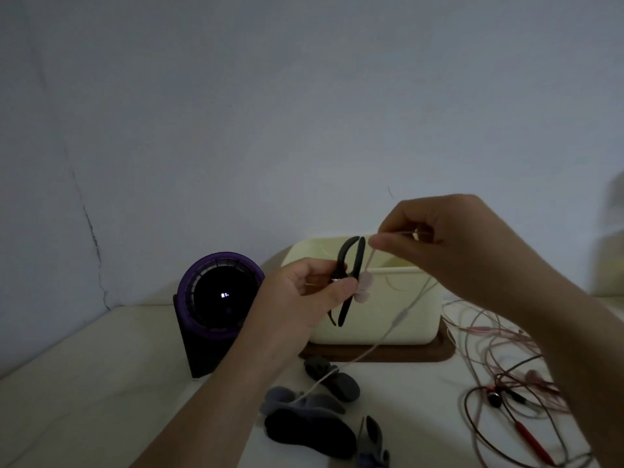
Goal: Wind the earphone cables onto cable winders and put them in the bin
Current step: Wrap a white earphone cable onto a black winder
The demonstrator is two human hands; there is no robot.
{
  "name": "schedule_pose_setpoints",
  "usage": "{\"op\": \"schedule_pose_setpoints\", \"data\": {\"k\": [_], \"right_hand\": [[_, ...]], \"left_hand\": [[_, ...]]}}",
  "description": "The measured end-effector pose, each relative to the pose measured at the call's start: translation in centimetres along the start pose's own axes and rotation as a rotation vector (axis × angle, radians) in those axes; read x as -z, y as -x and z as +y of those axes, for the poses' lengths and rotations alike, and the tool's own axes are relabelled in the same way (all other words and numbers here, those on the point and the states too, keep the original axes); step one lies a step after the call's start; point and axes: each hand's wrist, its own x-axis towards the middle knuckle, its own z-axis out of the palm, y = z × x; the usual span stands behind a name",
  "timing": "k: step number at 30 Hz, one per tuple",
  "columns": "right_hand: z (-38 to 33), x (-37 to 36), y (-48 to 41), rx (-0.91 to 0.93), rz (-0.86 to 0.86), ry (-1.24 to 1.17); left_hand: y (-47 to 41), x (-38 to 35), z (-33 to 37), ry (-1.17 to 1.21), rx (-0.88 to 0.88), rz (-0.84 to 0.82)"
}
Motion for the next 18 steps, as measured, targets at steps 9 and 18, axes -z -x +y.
{"op": "schedule_pose_setpoints", "data": {"k": [9,18], "right_hand": [[1.4,0.2,-0.4,-0.033,0.13,-0.218],[3.0,-4.6,-0.1,-0.206,-0.096,-0.822]], "left_hand": [[0.7,0.0,1.3,0.032,-0.115,-0.132],[0.6,0.6,2.7,0.466,-0.049,-0.185]]}}
